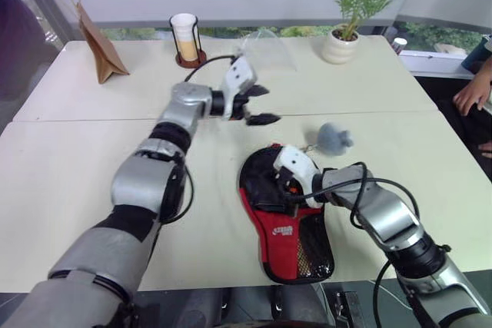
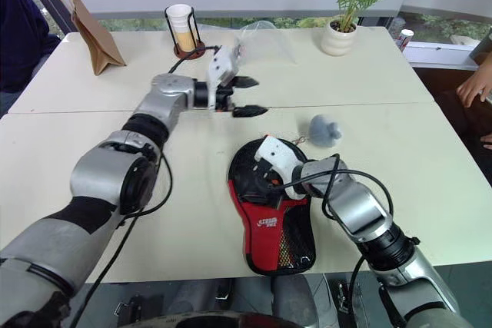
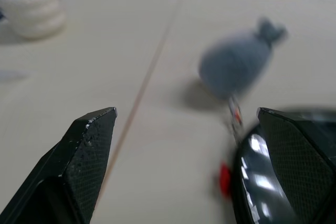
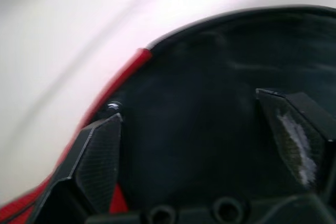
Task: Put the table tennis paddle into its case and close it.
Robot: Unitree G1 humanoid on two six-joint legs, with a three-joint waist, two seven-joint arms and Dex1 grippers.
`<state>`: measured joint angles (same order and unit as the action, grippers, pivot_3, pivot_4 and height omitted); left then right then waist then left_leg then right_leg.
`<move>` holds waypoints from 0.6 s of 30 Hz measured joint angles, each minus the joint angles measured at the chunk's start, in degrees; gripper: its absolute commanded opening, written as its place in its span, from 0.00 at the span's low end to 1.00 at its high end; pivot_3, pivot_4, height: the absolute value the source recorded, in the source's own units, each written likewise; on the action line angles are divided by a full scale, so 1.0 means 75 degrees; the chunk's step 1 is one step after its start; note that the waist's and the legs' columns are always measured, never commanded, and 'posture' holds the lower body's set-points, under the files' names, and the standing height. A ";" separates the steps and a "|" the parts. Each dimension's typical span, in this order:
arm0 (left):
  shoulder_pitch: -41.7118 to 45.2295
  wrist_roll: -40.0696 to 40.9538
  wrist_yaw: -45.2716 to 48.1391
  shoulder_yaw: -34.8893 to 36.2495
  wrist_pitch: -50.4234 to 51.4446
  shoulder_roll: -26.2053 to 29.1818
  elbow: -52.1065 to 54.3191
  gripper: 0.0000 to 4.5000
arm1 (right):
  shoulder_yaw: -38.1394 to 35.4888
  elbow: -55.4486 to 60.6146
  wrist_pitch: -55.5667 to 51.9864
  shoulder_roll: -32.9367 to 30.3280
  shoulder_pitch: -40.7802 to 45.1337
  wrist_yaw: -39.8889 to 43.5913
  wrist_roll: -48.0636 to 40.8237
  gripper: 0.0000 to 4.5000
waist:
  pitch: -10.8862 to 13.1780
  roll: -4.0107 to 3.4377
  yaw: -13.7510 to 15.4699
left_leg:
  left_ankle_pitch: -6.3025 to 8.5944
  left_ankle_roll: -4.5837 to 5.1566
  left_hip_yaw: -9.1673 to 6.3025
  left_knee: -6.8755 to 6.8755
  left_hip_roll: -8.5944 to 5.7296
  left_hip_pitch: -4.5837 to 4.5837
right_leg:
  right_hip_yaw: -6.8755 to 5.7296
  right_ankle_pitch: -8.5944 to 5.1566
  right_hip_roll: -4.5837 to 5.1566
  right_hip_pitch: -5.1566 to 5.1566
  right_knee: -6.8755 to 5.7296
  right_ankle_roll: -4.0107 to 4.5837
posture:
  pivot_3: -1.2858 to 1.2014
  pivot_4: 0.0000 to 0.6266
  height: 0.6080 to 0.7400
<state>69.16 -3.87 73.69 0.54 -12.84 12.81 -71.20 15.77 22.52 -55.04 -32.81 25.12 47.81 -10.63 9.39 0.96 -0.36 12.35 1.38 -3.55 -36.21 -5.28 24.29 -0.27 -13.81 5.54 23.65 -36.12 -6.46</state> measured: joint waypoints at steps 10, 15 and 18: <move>-0.3186 0.0998 0.1581 -0.0886 0.1535 0.0206 0.5384 0.98 | -0.2202 0.0238 -0.0940 -0.1150 0.1274 -0.0007 -0.1262 1.00 | 0.0005 -0.0006 -0.0015 | -0.0004 -0.0004 0.0002 0.0005 0.0005 0.0059 | 0.0026 0.0012 0.0008 0.0062 0.0003 0.0010 | 0.52 0.24 0.95; -0.4090 0.1158 0.1143 -0.1557 0.2281 0.0067 0.6924 0.98 | -0.2244 -0.0804 -0.0022 -0.1696 0.1308 -0.0038 -0.1028 1.00 | 0.0004 -0.0008 -0.0012 | -0.0006 -0.0003 0.0003 -0.0002 0.0009 0.0058 | 0.0024 0.0019 0.0006 0.0060 0.0001 0.0021 | 0.52 0.24 0.95; -0.4301 0.1180 0.0929 -0.1839 0.2357 0.0069 0.7182 0.98 | -0.2169 -0.1787 0.0707 -0.1835 0.1307 -0.0086 -0.0689 1.00 | 0.0003 -0.0009 -0.0012 | -0.0006 -0.0003 0.0006 -0.0001 0.0009 0.0055 | 0.0024 0.0019 0.0005 0.0057 0.0002 0.0021 | 0.52 0.24 0.95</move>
<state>36.90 4.98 80.66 -13.25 4.84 13.32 -17.33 -0.50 9.12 -49.74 -46.57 34.93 47.16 -15.80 9.42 0.90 -0.45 12.31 1.36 -3.50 -36.22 -5.21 24.70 -0.10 -13.67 5.58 24.07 -36.11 -6.30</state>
